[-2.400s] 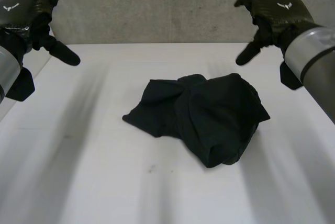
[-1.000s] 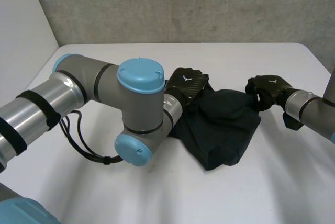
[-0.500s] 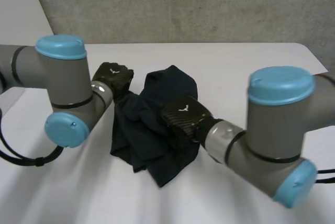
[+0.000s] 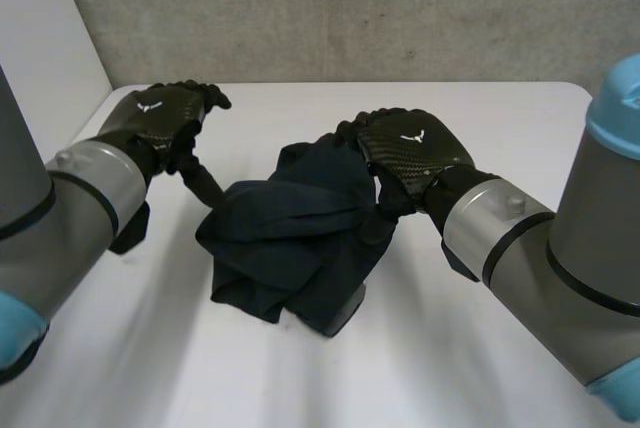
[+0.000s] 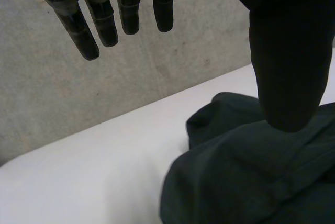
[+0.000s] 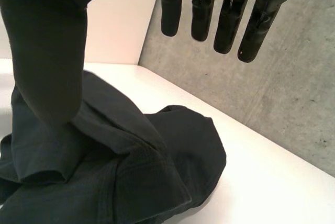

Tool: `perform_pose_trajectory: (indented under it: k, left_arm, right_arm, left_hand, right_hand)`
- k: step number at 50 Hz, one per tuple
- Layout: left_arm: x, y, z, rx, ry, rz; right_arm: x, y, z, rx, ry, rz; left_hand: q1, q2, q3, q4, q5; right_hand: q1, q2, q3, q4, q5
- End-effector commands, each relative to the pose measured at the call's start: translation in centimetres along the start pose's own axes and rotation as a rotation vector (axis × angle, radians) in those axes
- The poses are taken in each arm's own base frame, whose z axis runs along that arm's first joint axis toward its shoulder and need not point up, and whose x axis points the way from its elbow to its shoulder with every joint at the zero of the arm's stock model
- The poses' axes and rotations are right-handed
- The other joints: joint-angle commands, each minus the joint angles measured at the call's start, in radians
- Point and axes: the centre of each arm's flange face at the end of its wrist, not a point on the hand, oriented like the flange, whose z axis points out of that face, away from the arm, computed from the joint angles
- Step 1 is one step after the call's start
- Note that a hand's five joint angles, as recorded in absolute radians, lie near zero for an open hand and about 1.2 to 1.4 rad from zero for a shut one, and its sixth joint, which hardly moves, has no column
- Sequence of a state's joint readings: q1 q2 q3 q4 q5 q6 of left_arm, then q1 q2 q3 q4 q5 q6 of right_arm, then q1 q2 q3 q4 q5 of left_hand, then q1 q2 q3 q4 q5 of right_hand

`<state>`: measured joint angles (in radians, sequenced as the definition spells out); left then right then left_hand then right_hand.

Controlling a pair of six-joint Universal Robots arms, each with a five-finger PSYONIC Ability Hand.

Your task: Fold the shorts.

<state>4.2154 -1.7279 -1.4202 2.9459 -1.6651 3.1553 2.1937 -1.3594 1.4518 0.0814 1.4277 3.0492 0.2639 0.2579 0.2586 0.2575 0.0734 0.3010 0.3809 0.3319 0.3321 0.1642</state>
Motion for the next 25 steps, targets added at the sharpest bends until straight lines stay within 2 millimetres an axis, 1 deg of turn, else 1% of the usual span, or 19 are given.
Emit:
perform_pose_trajectory:
  k: [1,2,6,7,10,11,14,15,19,22,25]
  left_arm:
    - [1.8,0.8,-1.5,-0.016,-0.009,-0.037]
    - [1.9,0.8,-1.5,-0.015,-0.017,-0.04]
    - [1.7,0.9,-1.2,-0.013,-0.069,-0.055]
    - [1.6,1.3,-0.8,-0.027,-0.081,-0.058]
    - [1.7,2.2,-0.3,-0.056,-0.082,-0.066]
    - [1.8,2.8,0.0,-0.076,-0.084,-0.07]
    - [1.7,3.8,0.4,-0.11,-0.092,-0.075]
    - [1.7,4.5,0.8,-0.132,-0.095,-0.075]
    - [1.7,6.1,1.6,-0.176,-0.107,-0.065]
    - [1.1,6.5,2.4,-0.185,-0.137,-0.067]
    - [0.3,6.9,3.0,-0.19,-0.172,-0.072]
  right_arm:
    - [0.6,0.2,0.1,-0.007,0.02,0.024]
    - [0.6,0.2,0.1,-0.007,0.02,0.032]
    - [0.5,1.7,1.0,-0.053,0.015,0.112]
    - [0.6,2.4,1.5,-0.075,0.015,0.137]
    - [0.7,3.3,2.1,-0.1,0.02,0.163]
    - [0.7,3.7,2.5,-0.11,0.017,0.17]
    - [0.5,4.6,3.1,-0.13,0.016,0.166]
    - [0.5,5.1,3.5,-0.144,0.016,0.167]
    - [0.6,6.0,4.8,-0.158,0.014,0.167]
    - [0.6,6.9,5.9,-0.173,0.013,0.167]
    - [0.7,7.2,6.5,-0.176,0.013,0.168]
  left_hand:
    - [-0.021,-0.015,-0.016,-0.015,-0.005]
    - [-0.021,-0.015,-0.016,-0.015,-0.005]
    - [-0.015,-0.009,-0.01,-0.009,0.001]
    - [-0.015,-0.009,-0.01,-0.009,0.001]
    - [-0.012,-0.006,-0.007,-0.006,0.004]
    - [-0.012,-0.006,-0.007,-0.006,0.004]
    - [-0.012,-0.006,-0.007,-0.006,0.004]
    - [-0.012,-0.006,-0.007,-0.006,0.004]
    - [-0.006,0.0,-0.001,0.0,0.01]
    - [0.008,0.014,0.014,0.015,0.024]
    - [0.02,0.026,0.025,0.026,0.036]
  right_hand:
    - [0.016,-0.064,-0.015,-0.015,-0.022]
    - [0.016,-0.064,-0.015,-0.015,-0.022]
    - [0.016,-0.064,-0.015,-0.015,-0.022]
    - [0.016,-0.064,-0.015,-0.015,-0.022]
    - [0.019,-0.061,-0.012,-0.012,-0.019]
    - [0.025,-0.055,-0.006,-0.006,-0.013]
    - [0.036,-0.043,0.006,0.005,-0.001]
    - [0.045,-0.035,0.014,0.014,0.007]
    - [0.083,0.004,0.052,0.052,0.046]
    - [0.116,0.036,0.085,0.084,0.078]
    - [0.151,0.071,0.12,0.12,0.113]
